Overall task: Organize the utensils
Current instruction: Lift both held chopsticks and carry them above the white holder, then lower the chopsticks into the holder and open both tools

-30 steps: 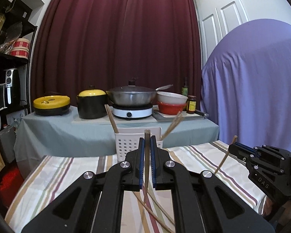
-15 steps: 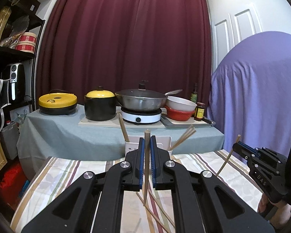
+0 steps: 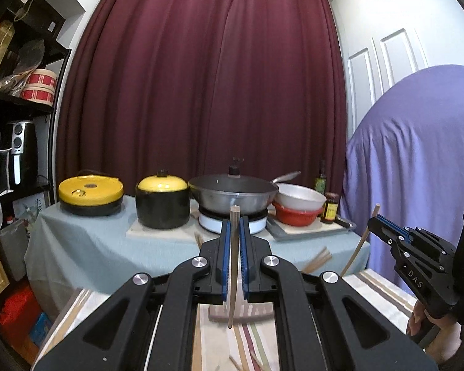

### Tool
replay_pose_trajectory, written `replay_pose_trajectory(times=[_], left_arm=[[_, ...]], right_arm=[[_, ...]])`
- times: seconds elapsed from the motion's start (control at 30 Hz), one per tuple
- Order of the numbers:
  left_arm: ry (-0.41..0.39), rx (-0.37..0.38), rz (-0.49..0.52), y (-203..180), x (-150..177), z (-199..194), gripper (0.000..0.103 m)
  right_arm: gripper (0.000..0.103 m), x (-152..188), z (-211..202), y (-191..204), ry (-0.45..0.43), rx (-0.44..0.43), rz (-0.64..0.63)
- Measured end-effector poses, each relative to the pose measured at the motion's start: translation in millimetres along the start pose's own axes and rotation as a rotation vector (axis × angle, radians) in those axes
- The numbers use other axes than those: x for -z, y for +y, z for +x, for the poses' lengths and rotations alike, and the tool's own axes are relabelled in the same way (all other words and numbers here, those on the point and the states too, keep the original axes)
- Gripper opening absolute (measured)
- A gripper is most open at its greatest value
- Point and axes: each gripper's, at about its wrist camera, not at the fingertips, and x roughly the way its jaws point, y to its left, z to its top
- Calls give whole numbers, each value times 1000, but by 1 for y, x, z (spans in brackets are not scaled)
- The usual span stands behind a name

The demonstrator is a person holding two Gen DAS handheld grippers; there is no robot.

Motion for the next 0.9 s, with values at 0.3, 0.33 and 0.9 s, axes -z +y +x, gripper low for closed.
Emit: replay_pose_trajectory(times=[0.3,0.33,0.9], left_arm=[[-70,-19,-5,7,-31,46,7],[-66,-20,-11,8,-33,53,7],[22,-37,-14,13,1,128,7]], right_arm=[[6,-20,56,-13,-49,10,0],[6,-21,62,-14,-51,11,3],[6,20,146,-25,49,19,30]])
